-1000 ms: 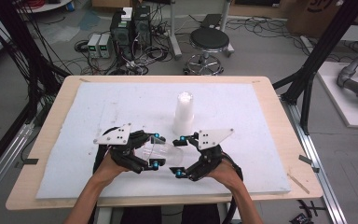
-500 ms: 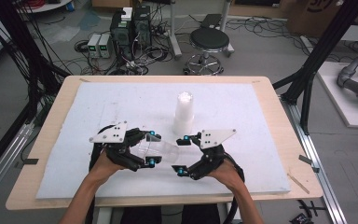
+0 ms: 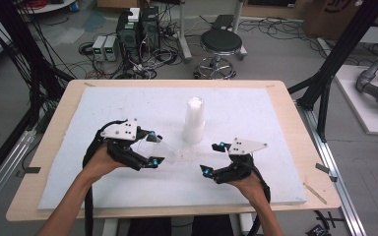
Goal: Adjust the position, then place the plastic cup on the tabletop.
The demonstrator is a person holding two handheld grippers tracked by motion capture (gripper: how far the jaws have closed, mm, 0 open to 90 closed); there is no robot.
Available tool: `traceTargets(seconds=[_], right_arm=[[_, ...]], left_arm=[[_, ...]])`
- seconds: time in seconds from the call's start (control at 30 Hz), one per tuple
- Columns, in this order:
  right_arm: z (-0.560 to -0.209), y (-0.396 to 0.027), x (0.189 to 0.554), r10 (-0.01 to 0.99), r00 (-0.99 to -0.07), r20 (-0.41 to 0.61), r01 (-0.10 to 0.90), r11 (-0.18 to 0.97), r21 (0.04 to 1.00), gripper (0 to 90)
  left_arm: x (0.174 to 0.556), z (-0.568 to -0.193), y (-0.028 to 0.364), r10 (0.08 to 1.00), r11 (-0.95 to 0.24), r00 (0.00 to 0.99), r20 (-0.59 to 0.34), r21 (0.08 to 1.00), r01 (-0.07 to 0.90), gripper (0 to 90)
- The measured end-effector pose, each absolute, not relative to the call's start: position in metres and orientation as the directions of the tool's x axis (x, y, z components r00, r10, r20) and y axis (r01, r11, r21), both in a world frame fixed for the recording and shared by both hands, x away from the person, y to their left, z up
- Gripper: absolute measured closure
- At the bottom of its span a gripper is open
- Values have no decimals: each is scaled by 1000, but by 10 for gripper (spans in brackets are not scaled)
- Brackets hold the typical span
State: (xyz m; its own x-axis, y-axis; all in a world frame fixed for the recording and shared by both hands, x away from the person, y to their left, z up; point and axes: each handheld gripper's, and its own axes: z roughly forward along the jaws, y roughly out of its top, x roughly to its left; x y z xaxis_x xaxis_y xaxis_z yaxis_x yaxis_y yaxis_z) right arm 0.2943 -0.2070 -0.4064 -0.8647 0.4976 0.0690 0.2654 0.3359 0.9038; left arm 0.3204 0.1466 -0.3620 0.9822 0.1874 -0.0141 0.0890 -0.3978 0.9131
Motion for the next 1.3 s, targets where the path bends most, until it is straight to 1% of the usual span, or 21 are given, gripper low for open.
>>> traceTargets(seconds=[0.07, 0.27, 0.53, 0.63, 0.93, 1.3], right_arm=[[-410, -213, 294, 535, -843, 61, 278, 336, 900, 147], [-424, -227, 298, 651, -759, 36, 334, 341, 879, 151], [-443, -245, 301, 736, -675, 45, 394, 308, 866, 151], [-447, -251, 301, 759, -650, 46, 408, 297, 863, 151], [-454, -260, 302, 774, -629, 72, 425, 265, 865, 152], [-454, -260, 302, 774, -629, 70, 422, 265, 867, 151]], left_arm=[[324, -360, 148, 192, -452, 981, -1, 888, 89, 305], [334, -357, 151, 209, -551, 978, 5, 827, 114, 304], [348, -352, 152, 213, -684, 977, 4, 715, 146, 303], [353, -352, 151, 227, -709, 974, -4, 685, 168, 303], [358, -355, 146, 239, -733, 971, -8, 655, 185, 305], [357, -351, 145, 243, -732, 970, 4, 657, 180, 307]])
